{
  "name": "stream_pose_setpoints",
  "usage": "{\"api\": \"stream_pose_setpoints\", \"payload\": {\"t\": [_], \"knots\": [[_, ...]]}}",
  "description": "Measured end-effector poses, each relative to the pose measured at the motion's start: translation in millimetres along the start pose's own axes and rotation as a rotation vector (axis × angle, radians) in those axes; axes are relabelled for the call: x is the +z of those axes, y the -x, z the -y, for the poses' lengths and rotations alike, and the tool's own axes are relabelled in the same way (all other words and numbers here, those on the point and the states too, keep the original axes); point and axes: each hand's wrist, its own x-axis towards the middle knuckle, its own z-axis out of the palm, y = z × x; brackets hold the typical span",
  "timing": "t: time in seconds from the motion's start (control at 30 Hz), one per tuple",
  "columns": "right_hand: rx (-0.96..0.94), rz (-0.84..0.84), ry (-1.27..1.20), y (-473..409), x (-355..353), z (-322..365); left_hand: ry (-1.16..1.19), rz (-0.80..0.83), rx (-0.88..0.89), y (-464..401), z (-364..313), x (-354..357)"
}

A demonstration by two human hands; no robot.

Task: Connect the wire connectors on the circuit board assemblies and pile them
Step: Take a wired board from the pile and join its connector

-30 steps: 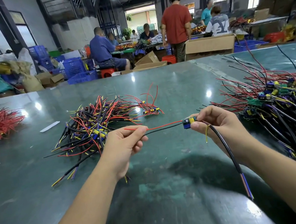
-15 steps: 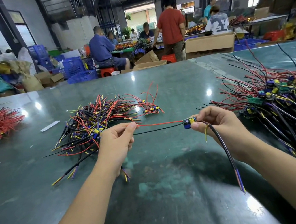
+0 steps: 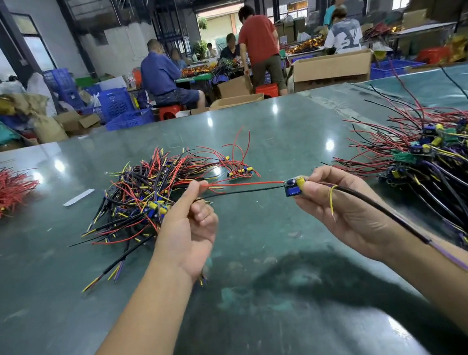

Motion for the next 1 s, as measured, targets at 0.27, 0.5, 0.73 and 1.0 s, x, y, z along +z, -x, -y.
{"api": "stream_pose_setpoints", "payload": {"t": [0.27, 0.5, 0.73, 1.0], "knots": [[-0.085, -0.041, 0.008, 1, 6, -6, -0.094, 0.296, -0.218, 17, 31, 15], [-0.300, 0.132, 0.828, 7, 9, -24, -0.267, 0.288, -0.108, 17, 47, 16], [-0.468, 0.326, 1.440, 4, -8, -19, -0.351, 0.086, 0.078, 12, 43, 14], [-0.257, 0.243, 1.164, 7, -2, -14, -0.428, -0.081, 0.135, 5, 40, 7]]}}
